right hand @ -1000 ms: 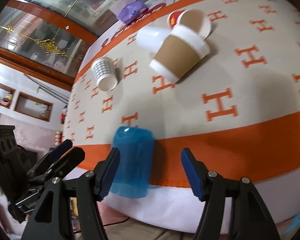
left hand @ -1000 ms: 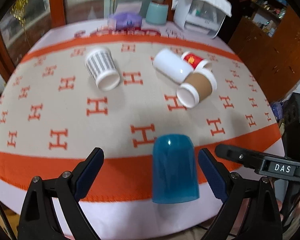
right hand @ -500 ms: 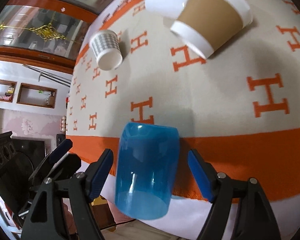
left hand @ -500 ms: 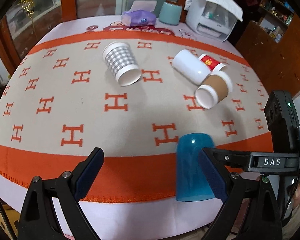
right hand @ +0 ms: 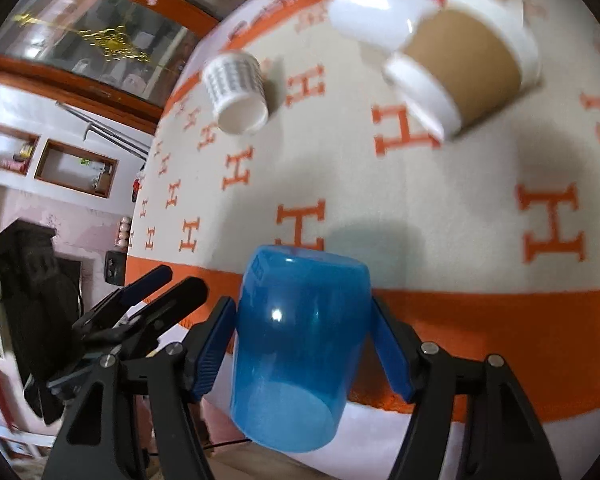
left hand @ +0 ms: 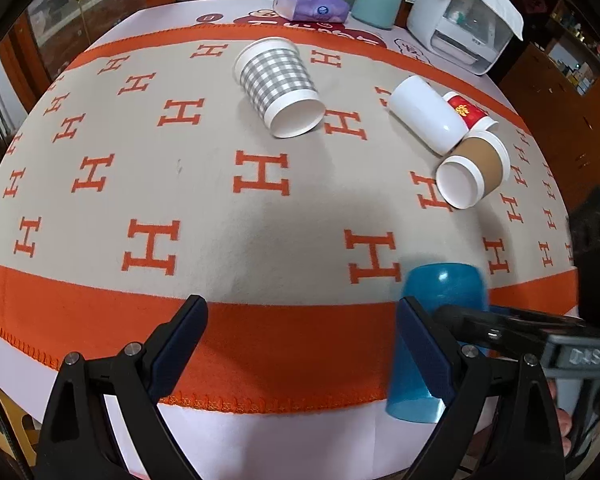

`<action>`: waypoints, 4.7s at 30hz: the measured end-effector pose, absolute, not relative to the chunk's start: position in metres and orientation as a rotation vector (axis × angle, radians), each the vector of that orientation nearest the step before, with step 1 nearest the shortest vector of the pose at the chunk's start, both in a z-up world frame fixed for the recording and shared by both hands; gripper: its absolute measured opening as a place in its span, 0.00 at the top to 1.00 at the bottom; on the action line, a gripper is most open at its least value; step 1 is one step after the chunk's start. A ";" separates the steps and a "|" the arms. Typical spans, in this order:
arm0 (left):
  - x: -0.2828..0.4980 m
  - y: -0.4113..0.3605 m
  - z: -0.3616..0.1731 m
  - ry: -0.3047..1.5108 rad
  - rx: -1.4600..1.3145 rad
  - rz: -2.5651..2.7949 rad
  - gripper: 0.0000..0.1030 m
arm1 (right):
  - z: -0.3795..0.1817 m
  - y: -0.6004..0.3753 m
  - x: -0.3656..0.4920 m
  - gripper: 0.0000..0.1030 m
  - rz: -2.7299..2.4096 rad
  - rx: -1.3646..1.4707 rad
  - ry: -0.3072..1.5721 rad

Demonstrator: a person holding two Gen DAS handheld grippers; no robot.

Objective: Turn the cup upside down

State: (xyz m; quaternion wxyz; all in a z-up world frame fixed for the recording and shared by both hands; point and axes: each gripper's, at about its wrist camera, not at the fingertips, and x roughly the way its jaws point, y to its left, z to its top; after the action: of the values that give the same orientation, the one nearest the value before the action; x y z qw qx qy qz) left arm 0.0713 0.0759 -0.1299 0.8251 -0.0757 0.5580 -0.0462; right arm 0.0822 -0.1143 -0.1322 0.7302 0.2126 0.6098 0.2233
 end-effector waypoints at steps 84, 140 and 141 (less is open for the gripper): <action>0.025 0.021 0.017 0.941 -0.078 -0.043 0.01 | 0.061 -0.141 -0.001 0.32 0.256 0.115 0.782; 0.010 0.010 0.026 0.882 -0.049 0.007 0.01 | 0.043 -0.140 -0.003 0.32 0.203 0.112 0.791; 0.011 0.010 0.026 0.882 -0.049 0.007 0.01 | 0.044 -0.140 -0.003 0.32 0.202 0.111 0.789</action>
State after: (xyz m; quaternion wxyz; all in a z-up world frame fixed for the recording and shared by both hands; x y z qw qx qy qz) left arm 0.0105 0.0097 0.0261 0.9040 -0.0236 0.4270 0.0032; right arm -0.0033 -0.1396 0.0437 0.9167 0.0540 0.3836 0.0983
